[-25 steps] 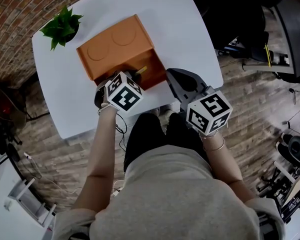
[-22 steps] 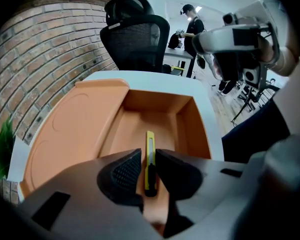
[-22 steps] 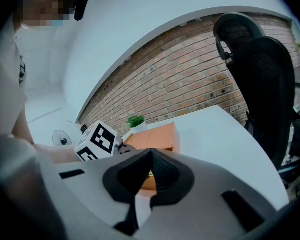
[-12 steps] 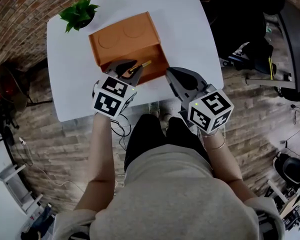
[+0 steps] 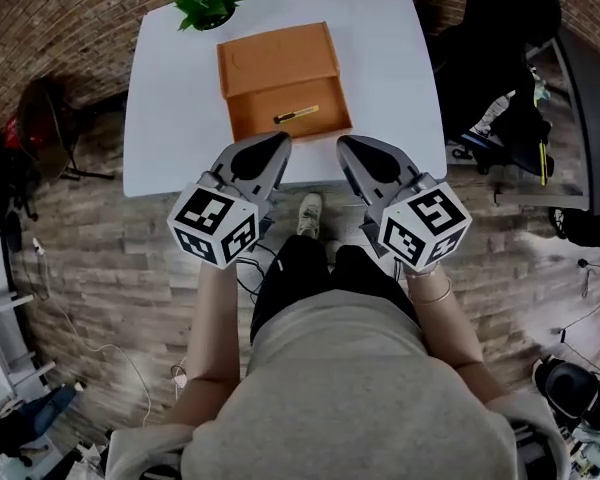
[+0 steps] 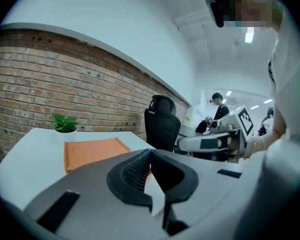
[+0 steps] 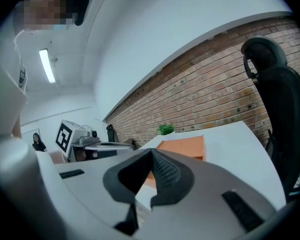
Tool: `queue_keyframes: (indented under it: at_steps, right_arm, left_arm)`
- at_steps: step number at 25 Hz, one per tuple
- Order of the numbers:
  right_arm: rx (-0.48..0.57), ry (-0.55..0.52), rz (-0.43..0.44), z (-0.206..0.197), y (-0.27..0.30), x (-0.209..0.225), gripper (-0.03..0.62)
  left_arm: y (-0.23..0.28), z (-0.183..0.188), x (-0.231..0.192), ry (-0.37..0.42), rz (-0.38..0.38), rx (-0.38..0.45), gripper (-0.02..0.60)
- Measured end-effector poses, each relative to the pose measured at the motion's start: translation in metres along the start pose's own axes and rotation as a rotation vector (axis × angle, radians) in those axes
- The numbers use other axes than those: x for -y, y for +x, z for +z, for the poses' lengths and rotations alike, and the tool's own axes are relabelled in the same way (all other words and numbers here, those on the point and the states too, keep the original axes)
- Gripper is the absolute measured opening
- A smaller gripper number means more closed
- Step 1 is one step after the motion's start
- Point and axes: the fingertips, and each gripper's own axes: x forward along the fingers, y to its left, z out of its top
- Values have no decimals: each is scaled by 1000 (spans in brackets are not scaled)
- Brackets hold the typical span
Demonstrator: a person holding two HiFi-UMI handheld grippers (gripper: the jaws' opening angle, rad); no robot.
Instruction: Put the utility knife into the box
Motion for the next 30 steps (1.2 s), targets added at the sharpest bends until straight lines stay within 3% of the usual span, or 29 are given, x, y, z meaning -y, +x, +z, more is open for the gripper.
queue_keyframes:
  at_steps: [4,9,17,30]
  right_arm:
    - [28,-33,46,2,-16,-26,-2]
    - [45,-67,86,2,-34,-53,-2]
    - [28,-126,128,-2,-51,-82,-2]
    - [-11,-142,136,-19,-65,-82,-2]
  left_arm:
    - [-28,-12,23,-24,90,29,6]
    - [-55,-25,45,-170,130,77,6]
    - [-78,-34,69,-211,187,112,6]
    - [-66,-42,85,-213,197,88,6]
